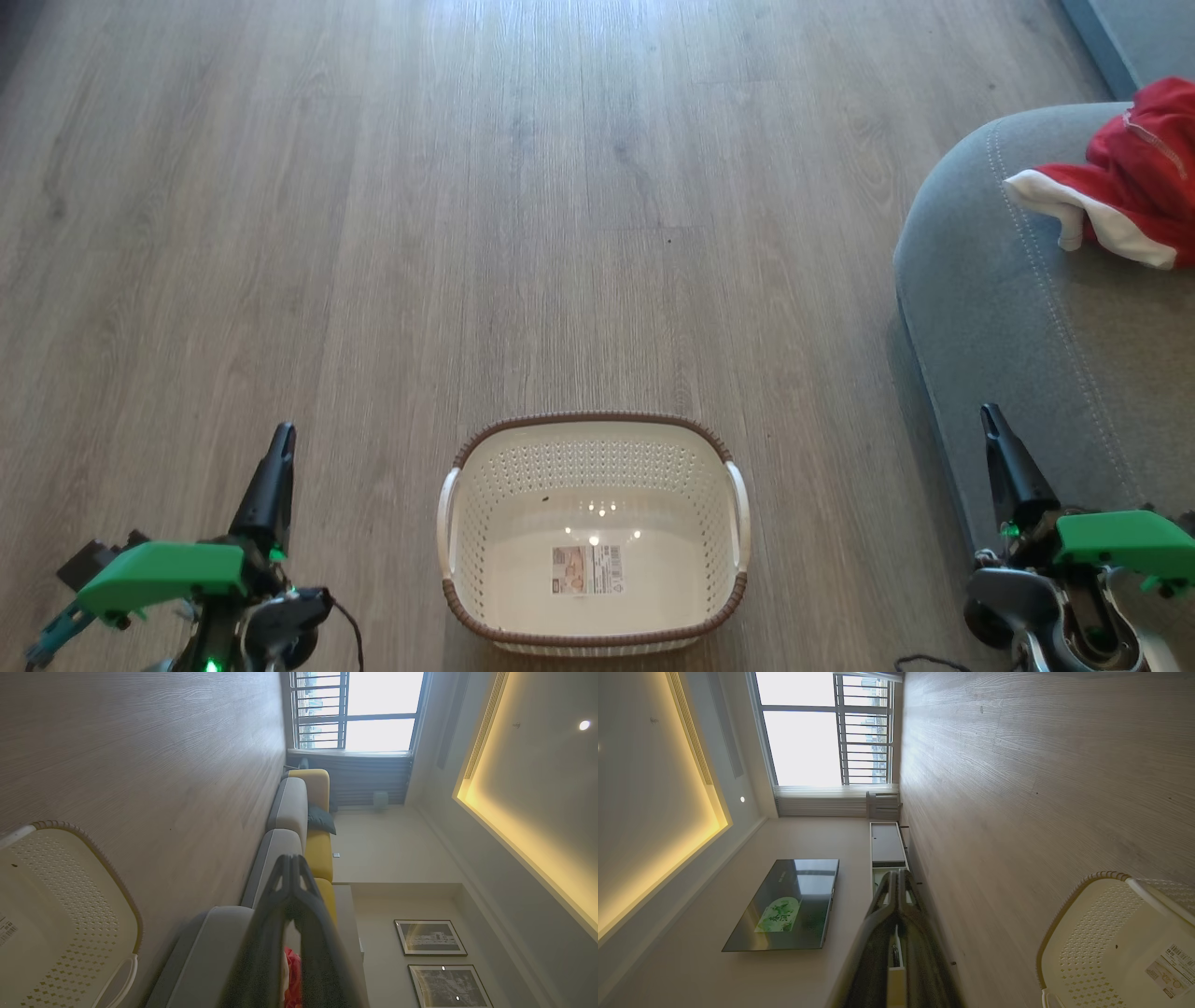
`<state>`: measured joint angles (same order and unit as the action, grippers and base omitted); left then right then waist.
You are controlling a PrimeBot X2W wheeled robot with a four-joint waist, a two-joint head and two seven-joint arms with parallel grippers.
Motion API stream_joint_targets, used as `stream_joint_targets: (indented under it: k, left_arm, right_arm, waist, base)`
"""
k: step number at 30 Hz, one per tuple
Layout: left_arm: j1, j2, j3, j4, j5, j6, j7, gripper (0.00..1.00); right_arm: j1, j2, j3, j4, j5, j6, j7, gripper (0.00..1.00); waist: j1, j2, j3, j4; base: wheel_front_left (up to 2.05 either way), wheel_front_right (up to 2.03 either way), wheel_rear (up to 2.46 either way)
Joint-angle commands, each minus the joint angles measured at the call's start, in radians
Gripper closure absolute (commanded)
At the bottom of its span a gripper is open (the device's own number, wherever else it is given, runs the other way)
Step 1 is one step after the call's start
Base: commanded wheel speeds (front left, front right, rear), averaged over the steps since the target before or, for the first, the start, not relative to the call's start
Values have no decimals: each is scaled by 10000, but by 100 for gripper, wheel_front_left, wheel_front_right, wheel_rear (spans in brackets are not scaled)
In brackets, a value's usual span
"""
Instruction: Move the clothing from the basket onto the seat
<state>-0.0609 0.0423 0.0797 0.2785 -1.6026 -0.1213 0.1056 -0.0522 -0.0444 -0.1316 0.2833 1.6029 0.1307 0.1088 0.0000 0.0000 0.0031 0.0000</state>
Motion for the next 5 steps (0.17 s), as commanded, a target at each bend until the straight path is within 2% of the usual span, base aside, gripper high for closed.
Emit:
stream_joint_targets:
  k: [1, 5]
  left_arm:
    - [-471, 79, 341, -333, -61, -94, 76, 100]
    - [-471, 79, 341, -333, -61, -94, 76, 100]
  right_arm:
    - [-557, -58, 179, -385, 57, 0, 43, 100]
    - [-557, -58, 179, -385, 58, 0, 43, 100]
  waist:
    - [0, 0, 0, 0]
    - [0, 0, 0, 0]
  base:
    - [0, 0, 0]
    - [0, 0, 0]
